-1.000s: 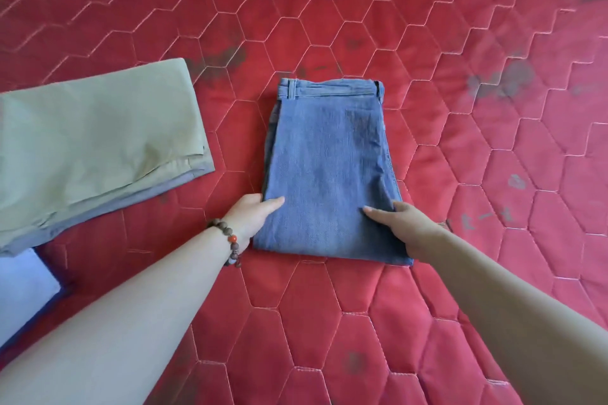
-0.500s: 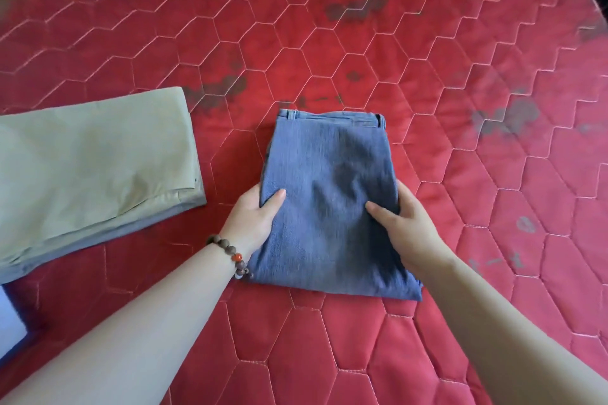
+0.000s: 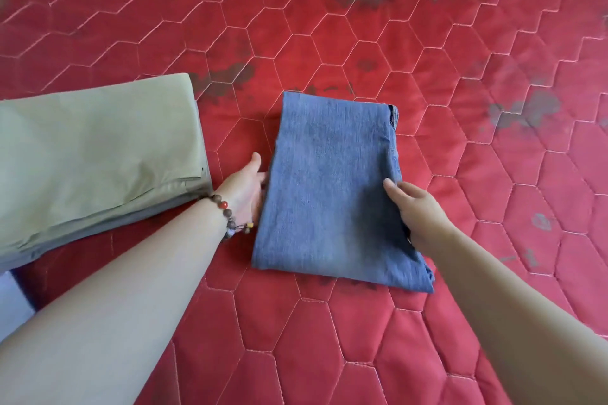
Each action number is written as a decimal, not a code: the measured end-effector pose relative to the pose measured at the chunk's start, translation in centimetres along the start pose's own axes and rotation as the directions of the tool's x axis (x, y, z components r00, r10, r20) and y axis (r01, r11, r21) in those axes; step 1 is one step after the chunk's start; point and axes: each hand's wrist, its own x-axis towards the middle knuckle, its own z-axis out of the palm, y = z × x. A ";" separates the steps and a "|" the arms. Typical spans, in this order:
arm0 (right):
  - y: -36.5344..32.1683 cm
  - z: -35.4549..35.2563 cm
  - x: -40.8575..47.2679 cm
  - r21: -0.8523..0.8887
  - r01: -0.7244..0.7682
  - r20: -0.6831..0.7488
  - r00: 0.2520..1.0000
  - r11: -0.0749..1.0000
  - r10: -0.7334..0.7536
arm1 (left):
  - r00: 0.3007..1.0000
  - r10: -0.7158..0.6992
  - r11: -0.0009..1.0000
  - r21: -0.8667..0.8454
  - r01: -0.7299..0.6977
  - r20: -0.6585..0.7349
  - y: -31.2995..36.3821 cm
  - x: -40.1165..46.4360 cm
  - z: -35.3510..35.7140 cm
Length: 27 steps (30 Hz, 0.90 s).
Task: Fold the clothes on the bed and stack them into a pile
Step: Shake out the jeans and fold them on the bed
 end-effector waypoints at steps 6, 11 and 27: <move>2.2 -4.6 -3.3 -0.025 -0.304 0.300 0.906 0.952 0.297 | 0.978 -0.154 0.987 -0.016 0.158 0.144 -3.6 -2.7 -3.8; 3.9 -5.3 -5.6 -0.202 -0.110 0.235 0.959 0.973 0.157 | 0.996 0.055 0.972 0.223 -0.069 0.068 -6.5 -3.3 -3.0; 5.8 8.7 -8.9 -0.830 0.478 0.268 0.793 0.287 -0.547 | 0.682 0.646 -0.227 0.939 -0.257 0.343 -11.7 -4.3 6.4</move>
